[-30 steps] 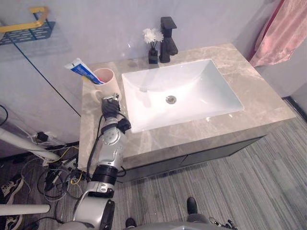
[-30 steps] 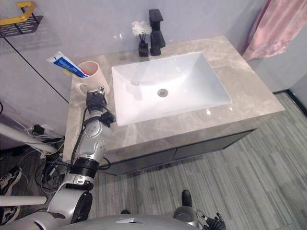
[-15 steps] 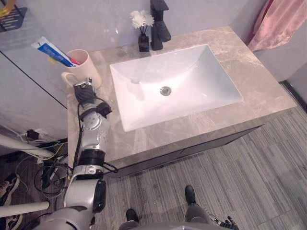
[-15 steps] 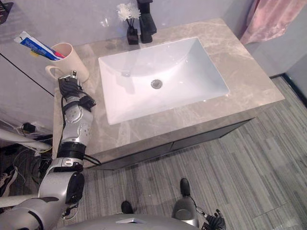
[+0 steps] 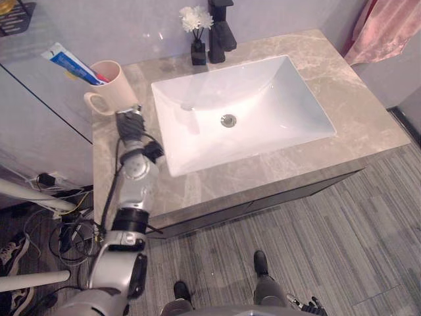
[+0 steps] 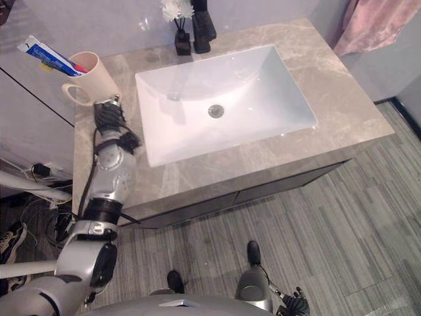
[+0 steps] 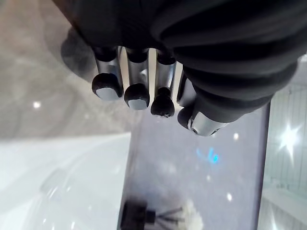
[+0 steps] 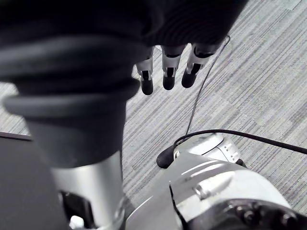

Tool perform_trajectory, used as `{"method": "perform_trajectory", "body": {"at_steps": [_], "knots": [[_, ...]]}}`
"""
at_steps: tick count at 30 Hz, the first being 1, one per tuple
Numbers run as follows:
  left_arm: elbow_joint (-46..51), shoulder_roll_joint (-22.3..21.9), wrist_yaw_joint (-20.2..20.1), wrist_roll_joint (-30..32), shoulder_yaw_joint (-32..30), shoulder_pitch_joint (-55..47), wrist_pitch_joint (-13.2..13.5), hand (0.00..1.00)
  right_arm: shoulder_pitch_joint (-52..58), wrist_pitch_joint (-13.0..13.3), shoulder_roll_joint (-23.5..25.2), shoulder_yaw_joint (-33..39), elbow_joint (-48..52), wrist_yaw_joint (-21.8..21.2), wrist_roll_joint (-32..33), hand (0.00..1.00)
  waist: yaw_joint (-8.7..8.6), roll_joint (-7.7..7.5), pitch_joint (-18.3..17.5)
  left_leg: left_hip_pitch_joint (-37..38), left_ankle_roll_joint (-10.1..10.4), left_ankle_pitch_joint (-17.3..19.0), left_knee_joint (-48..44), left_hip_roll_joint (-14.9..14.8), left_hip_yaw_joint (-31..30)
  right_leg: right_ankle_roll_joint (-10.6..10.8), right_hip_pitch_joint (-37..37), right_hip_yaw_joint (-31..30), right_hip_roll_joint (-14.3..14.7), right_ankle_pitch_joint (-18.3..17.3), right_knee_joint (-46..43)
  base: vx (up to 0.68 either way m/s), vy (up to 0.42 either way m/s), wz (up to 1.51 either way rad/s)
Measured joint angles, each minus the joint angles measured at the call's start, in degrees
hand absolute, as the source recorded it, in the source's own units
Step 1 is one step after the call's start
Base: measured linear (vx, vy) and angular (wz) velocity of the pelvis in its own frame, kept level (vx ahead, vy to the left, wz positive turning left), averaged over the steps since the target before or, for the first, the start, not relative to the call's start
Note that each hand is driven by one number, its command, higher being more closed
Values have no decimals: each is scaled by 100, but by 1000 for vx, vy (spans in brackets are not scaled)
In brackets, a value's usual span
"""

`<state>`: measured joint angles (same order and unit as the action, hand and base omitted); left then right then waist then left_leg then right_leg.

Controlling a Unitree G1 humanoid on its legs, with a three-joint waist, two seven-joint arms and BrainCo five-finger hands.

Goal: Organize washtable

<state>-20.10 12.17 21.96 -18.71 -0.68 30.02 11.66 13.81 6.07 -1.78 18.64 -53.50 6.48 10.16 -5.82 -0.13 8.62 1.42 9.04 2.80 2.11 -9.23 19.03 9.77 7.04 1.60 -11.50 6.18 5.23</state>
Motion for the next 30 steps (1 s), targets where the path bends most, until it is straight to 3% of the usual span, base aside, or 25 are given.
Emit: {"method": "perform_trajectory", "body": {"at_steps": [3, 8, 10, 14, 19, 24, 28, 30], "knots": [[701, -222, -226, 50, 418, -635, 3, 100, 0, -1, 1, -1, -1, -12, -1, 0, 5, 3, -2, 47, -2, 0, -11, 0, -84, -5, -115, 119, -13, -3, 0, -6, 3, 14], [1731, -286, -630, 117, 541, -1790, 34, 100, 10, 1, -6, 0, -4, -28, -1, 0, 62, 31, -20, 99, -9, 1, -48, -1, -210, -28, -250, 233, -29, -20, 0, -28, -2, 11], [2121, -287, -845, 118, 539, -2207, 54, 100, 87, 4, -21, 16, -2, -29, 1, 0, 174, 86, -64, 99, -10, 0, -89, -2, -311, -46, -342, 339, -43, -37, 0, -28, -6, 25], [2913, -286, -1187, 98, 231, -3206, 289, 100, 178, 4, -80, 24, -66, -60, 3, 0, 307, 206, -306, 99, -19, -6, -128, -3, -532, -85, -526, 591, -66, -89, 0, -12, -5, 26], [3148, -390, -1259, 120, -626, -4118, 471, 100, 192, 4, -154, 11, -161, -207, 5, 0, 414, 183, -506, 101, -30, -36, -153, -4, -782, -87, -738, 854, -79, -135, 0, -20, -7, 25], [2238, -587, -1081, 229, -1321, -4437, 456, 100, 192, -1, -135, 37, -339, -204, 5, 0, 641, 66, -648, 115, -29, -126, -119, -3, -1039, -144, -954, 1109, -82, -208, -1, -38, -6, 29], [717, -744, -829, 951, -1665, -4579, 193, 100, 165, -7, -86, 8, -335, -203, 5, 0, 667, -40, -825, 186, -27, -247, 56, -3, -1125, -125, -1043, 1236, -80, -250, -1, -30, -10, 16], [-571, -794, -857, 1143, -1667, -4604, -67, 100, 130, -12, -33, -9, -332, -201, 4, 0, 668, -95, -882, 287, -29, -290, 149, -3, -1124, -113, -1114, 1256, -79, -271, -1, 0, 0, 0]]}}
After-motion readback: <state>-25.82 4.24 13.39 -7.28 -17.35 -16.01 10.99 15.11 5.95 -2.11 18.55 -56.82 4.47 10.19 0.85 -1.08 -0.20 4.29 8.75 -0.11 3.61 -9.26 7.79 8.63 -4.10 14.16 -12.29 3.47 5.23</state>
